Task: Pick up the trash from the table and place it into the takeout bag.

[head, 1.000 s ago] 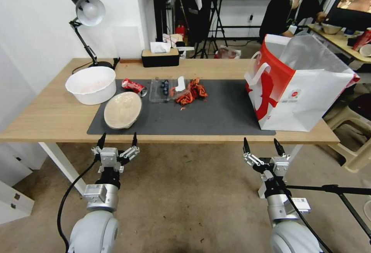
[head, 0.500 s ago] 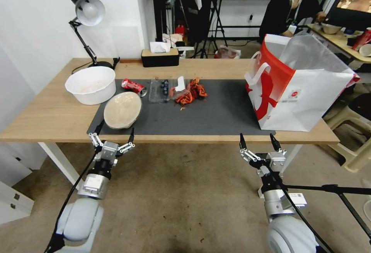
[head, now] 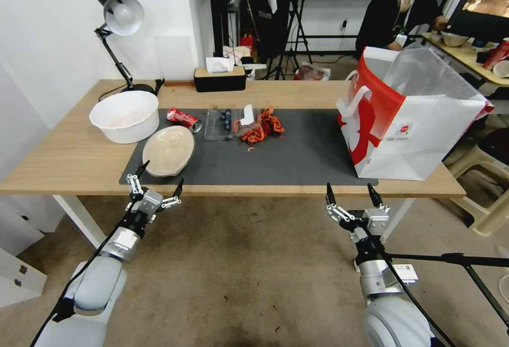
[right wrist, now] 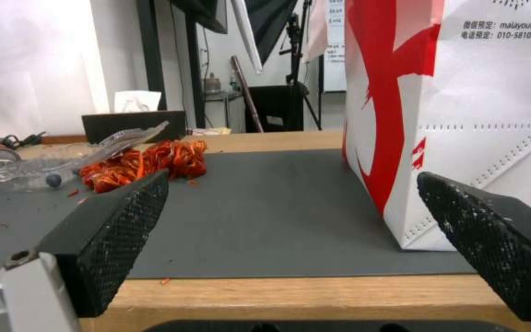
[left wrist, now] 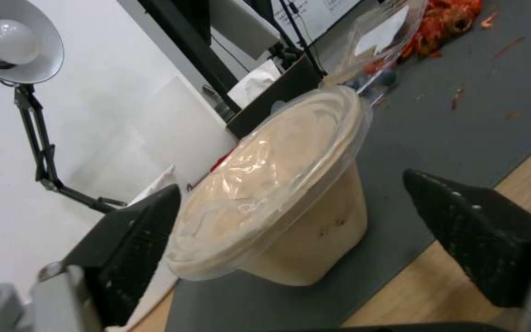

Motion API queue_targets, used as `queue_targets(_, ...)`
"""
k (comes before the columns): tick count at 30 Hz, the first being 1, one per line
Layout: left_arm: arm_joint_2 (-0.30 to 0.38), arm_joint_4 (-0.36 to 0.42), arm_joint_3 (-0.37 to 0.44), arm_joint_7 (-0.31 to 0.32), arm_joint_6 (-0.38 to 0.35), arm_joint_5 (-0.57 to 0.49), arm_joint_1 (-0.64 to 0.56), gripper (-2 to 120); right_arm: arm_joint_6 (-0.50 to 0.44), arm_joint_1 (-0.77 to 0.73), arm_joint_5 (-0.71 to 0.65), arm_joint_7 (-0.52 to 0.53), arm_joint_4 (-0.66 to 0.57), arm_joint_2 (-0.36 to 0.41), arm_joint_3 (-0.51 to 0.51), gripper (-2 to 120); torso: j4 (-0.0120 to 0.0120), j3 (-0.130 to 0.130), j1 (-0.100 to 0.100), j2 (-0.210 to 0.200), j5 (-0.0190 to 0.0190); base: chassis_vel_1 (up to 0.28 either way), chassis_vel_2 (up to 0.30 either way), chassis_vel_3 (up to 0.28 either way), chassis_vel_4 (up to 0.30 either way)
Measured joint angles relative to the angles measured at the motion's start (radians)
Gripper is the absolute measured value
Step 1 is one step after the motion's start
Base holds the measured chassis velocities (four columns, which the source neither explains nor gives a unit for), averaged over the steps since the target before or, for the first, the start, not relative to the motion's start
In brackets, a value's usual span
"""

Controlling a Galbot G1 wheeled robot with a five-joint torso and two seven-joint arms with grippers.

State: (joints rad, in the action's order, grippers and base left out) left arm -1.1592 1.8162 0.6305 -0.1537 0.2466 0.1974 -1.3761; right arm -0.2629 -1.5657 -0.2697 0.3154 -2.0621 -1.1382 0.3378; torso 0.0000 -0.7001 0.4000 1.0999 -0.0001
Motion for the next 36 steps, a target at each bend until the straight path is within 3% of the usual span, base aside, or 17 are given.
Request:
queue_targets(2, 0.005, -0.003, 0.000, 0.000, 0.001, 0.002, 0.003, 87, 0.000, 0.000, 0.000, 0.000, 0.001, 0.000, 0.000, 100, 0.0000, 0.000, 0.000, 0.000, 0.0000, 0.000, 0.000, 0.000, 0.000)
queue_targets(4, 0.023, -0.009, 0.000, -0.004, 0.008, 0.011, 0.009, 75, 0.000, 0.000, 0.000, 0.000, 0.004, -0.002, 0.000, 100, 0.0000, 0.000, 0.000, 0.000, 0.0001, 0.000, 0.000, 0.000, 0.000)
queue_targets(9, 0.054, -0.013, 0.000, -0.022, 0.020, 0.022, 0.012, 62, 0.000, 0.001, 0.000, 0.000, 0.004, -0.004, 0.000, 100, 0.0000, 0.000, 0.000, 0.000, 0.0001, 0.000, 0.000, 0.000, 0.000)
queue_targets(16, 0.092, -0.023, 0.005, -0.057, 0.049, 0.035, 0.017, 33, -0.001, 0.001, 0.001, 0.000, 0.005, -0.005, 0.000, 100, 0.0000, 0.000, 0.000, 0.000, 0.0001, 0.000, 0.000, 0.000, 0.000)
queue_targets(20, 0.097, -0.025, 0.006, -0.065, 0.058, 0.036, 0.017, 25, -0.002, 0.000, 0.001, 0.000, 0.005, -0.006, 0.000, 100, 0.0000, 0.000, 0.000, 0.000, 0.0000, 0.000, 0.000, 0.000, 0.000)
queue_targets(23, 0.109, -0.027, 0.010, -0.080, 0.081, 0.035, 0.018, 7, -0.002, -0.001, 0.001, 0.000, 0.004, -0.006, 0.001, 100, 0.0000, 0.000, 0.000, 0.000, 0.0001, 0.000, 0.000, 0.000, 0.000)
queue_targets(26, 0.115, -0.027, 0.014, -0.089, 0.097, 0.035, 0.020, 1, -0.003, -0.002, 0.002, 0.000, 0.004, -0.006, 0.001, 100, 0.0000, 0.000, 0.000, 0.000, 0.0003, 0.000, 0.000, 0.000, 0.000)
queue_targets(36, 0.149, 0.001, -0.003, -0.123, 0.192, -0.002, 0.049, 1, -0.003, -0.002, 0.005, 0.001, 0.004, -0.008, 0.002, 100, 0.0000, 0.000, 0.000, 0.000, 0.0000, 0.000, 0.000, 0.000, 0.000)
